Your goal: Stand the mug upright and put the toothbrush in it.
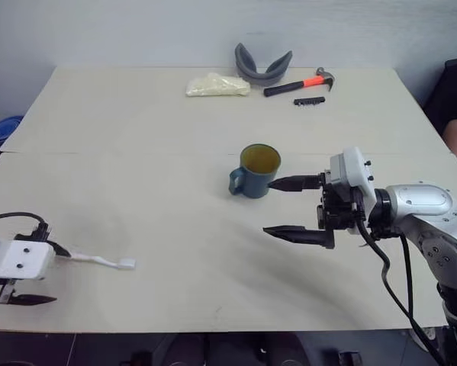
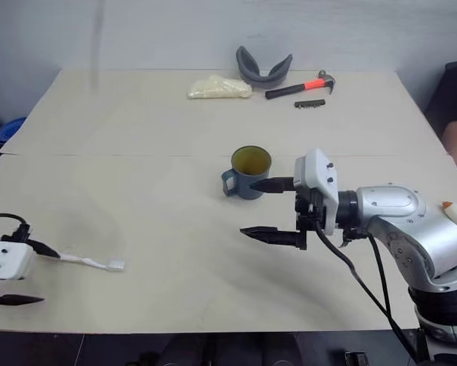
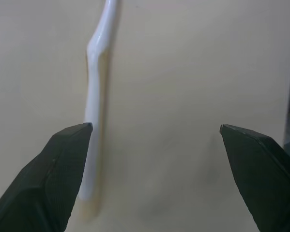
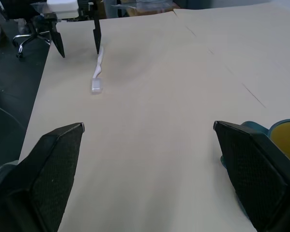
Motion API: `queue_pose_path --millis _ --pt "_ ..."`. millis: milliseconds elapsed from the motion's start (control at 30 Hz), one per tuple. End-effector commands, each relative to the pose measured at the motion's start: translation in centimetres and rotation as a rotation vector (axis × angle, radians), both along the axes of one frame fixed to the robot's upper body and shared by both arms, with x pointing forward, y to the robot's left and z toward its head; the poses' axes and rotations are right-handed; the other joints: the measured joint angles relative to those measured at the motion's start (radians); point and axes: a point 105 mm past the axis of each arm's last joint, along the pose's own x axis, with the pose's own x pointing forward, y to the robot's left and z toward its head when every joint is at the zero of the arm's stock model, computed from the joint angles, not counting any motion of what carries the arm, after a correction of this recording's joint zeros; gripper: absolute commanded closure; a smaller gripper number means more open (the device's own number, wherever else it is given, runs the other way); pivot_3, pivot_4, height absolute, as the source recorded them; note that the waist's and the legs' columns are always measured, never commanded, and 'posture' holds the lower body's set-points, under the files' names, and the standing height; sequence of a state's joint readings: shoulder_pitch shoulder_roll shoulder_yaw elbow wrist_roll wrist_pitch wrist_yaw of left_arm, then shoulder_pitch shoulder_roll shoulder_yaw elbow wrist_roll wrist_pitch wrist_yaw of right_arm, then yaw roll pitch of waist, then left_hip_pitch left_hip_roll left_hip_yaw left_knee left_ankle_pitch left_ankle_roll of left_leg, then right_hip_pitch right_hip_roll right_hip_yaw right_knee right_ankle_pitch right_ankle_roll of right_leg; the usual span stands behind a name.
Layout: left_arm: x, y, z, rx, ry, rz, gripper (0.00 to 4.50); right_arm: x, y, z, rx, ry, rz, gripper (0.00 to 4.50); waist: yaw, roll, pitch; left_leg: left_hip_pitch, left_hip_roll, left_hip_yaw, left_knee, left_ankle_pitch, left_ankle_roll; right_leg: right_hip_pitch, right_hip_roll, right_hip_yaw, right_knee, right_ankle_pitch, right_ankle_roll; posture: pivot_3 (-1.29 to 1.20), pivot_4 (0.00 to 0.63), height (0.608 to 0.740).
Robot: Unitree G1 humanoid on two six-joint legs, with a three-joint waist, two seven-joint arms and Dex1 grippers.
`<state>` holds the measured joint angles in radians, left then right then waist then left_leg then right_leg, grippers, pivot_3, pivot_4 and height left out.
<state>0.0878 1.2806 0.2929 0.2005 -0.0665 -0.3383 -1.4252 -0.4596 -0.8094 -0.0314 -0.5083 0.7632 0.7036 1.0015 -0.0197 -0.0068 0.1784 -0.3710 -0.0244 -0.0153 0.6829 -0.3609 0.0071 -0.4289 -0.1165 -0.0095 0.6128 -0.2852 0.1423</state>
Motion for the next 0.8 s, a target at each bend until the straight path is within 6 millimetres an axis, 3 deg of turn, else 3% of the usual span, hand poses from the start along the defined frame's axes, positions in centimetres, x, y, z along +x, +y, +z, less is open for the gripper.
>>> queue_pose_path --millis 33,133,233,700,800 --pt "0.8 -0.2 -1.0 -0.014 -0.010 -0.002 0.00 -1.6 0.2 0.6 -0.011 -0.023 0.069 0.02 -0.003 0.000 0.000 0.000 0.000 0.000 0.000 0.000 0.000 0.000 0.000 0.000 0.000 0.000 0.000 0.00 0.150 0.740" --pt "1.0 -0.3 -1.5 -0.029 0.011 -0.004 0.00 -2.2 0.0 0.6 -0.025 -0.016 0.086 0.02 -0.008 0.000 0.000 0.000 0.001 0.001 0.000 0.000 0.000 -0.001 0.000 -0.002 0.001 0.000 0.000 0.00 0.150 0.740" --pt "0.8 -0.2 -1.8 -0.026 0.037 -0.016 0.56 -2.7 -0.2 0.7 -0.027 -0.010 0.097 0.00 -0.007 0.000 0.000 0.001 0.001 0.002 0.001 0.000 0.000 0.000 0.000 -0.002 0.003 0.000 0.000 0.00 0.150 0.740" --pt "1.2 -0.4 -2.0 -0.054 0.035 -0.016 4.35 -3.1 -0.9 0.4 -0.038 0.039 0.103 0.00 -0.006 0.000 0.000 0.003 0.001 0.002 0.002 0.000 0.000 0.000 0.000 -0.002 0.006 0.000 -0.001 0.00 0.150 0.740" --pt "1.4 -0.6 -1.7 -0.082 0.018 -0.004 4.39 -3.4 -1.0 0.6 -0.033 0.045 0.109 0.00 -0.005 0.000 0.000 0.003 0.001 0.002 0.002 0.000 0.000 0.000 0.000 -0.002 0.006 0.000 -0.001 0.00 0.150 0.740"
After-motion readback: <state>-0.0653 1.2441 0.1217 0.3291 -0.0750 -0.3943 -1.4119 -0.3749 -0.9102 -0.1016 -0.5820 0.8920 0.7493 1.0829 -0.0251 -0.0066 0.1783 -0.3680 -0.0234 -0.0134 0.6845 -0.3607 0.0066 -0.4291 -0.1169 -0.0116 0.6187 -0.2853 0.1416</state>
